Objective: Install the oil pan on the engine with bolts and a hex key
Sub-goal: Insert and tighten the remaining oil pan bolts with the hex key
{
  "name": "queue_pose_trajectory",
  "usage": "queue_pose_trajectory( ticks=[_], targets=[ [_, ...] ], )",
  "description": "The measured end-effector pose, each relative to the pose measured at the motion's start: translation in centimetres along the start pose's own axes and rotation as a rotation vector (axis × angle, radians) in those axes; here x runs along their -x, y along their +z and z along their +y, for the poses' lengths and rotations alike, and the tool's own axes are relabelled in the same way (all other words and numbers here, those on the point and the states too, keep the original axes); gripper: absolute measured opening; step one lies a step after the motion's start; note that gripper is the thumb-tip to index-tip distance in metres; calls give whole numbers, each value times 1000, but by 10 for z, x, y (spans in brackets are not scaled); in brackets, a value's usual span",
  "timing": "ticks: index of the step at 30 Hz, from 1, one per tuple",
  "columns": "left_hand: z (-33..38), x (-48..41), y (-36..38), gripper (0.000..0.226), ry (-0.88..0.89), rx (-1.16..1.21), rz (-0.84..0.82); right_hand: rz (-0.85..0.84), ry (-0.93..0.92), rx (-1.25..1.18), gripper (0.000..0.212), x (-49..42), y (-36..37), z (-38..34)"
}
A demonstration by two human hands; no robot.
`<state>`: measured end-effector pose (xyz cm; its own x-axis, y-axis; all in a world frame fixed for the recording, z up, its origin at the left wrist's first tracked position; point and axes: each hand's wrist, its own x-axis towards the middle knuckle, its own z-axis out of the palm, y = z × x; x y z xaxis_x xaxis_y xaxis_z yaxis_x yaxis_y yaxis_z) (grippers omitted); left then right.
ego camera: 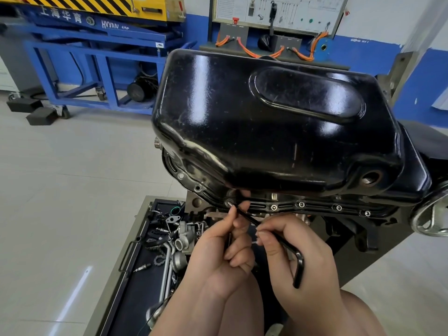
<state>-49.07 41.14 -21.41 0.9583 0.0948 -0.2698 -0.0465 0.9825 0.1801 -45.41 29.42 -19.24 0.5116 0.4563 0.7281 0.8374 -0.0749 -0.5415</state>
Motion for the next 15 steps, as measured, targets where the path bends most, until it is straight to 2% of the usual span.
queue_pose_trajectory(
  ticks=[5, 10, 15],
  targets=[
    [1, -2, 2, 21, -20, 57, -12, -17, 16, -1, 8, -3, 0, -2],
    [3, -2, 0, 19, -29, 94, -8, -39, 31, -24, 19, -9, 3, -7],
    [3, -1, 0, 15, -16, 72, 8, 55, 82, 35, 20, -9, 9, -6]
  ],
)
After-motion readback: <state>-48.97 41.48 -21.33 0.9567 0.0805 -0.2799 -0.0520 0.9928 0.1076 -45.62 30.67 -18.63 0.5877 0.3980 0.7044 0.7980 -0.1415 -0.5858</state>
